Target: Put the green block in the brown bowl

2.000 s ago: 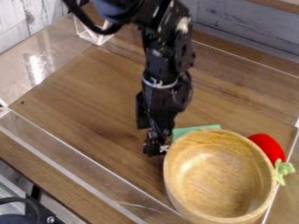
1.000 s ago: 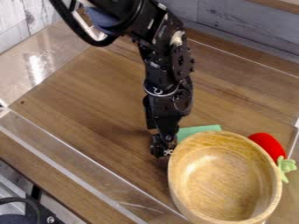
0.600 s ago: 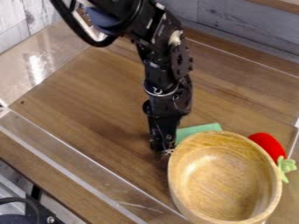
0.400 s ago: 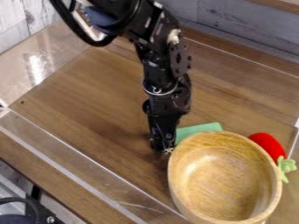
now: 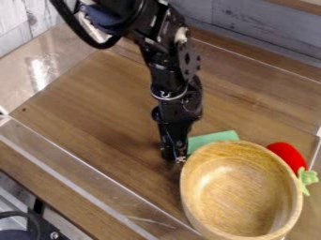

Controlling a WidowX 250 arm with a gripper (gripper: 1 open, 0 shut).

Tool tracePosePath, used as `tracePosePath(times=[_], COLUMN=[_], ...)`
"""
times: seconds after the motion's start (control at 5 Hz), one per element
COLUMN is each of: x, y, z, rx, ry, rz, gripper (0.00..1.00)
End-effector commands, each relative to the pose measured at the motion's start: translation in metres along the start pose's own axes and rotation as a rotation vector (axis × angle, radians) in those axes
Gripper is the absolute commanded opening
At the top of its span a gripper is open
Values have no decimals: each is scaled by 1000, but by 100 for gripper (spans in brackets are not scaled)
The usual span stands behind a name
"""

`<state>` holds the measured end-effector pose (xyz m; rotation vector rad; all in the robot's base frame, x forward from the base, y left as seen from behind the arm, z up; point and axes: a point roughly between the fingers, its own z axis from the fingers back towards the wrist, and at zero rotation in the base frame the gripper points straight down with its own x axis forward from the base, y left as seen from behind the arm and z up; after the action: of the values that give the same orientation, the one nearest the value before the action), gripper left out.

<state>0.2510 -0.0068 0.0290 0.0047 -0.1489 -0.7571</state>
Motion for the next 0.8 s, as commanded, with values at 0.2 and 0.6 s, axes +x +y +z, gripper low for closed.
tracePosePath(times=[0.2,0.6], x=[3,8], y=[9,7], z=[5,11], rx=[4,1], ry=[-31,-37], rz=[22,34], gripper=[0,0])
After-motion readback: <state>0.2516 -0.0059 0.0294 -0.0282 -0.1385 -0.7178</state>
